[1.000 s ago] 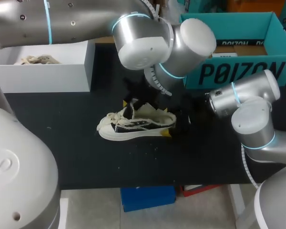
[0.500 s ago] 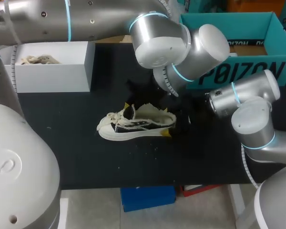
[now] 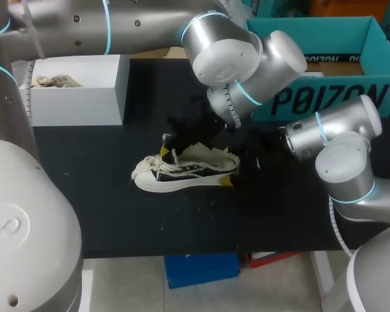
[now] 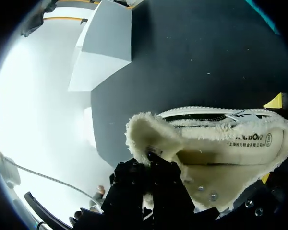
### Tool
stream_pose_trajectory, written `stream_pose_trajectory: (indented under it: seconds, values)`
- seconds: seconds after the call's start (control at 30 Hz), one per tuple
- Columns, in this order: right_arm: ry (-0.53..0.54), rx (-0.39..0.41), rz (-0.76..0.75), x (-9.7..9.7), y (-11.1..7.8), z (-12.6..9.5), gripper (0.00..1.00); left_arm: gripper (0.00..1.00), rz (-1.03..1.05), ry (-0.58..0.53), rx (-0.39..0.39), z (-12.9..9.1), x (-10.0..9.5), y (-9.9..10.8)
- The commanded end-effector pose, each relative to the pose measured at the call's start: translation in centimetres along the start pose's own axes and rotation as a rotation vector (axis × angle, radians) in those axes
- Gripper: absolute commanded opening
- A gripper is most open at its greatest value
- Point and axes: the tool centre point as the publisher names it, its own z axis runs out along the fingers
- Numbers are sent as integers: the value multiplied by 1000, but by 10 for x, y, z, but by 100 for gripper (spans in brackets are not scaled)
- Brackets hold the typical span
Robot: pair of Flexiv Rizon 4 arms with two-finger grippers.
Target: Take the shoe out of the shoebox, open the shoe tongue, remove and reinsert the insole, then place the shoe into the shoebox
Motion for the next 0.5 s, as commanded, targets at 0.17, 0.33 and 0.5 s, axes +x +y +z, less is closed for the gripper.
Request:
stream_pose_trajectory:
  seconds: [0.17,0.33,0.5]
  values:
    - [-3,1,2,-1,-2,2,0,0,-40,39,-41,15,-9,8]
    - [-3,1,2,-1,-2,2,0,0,-46,60,-71,25,-4,12]
    - [-3,1,2,-1,-2,2,0,76,-69,103,-90,31,-4,15]
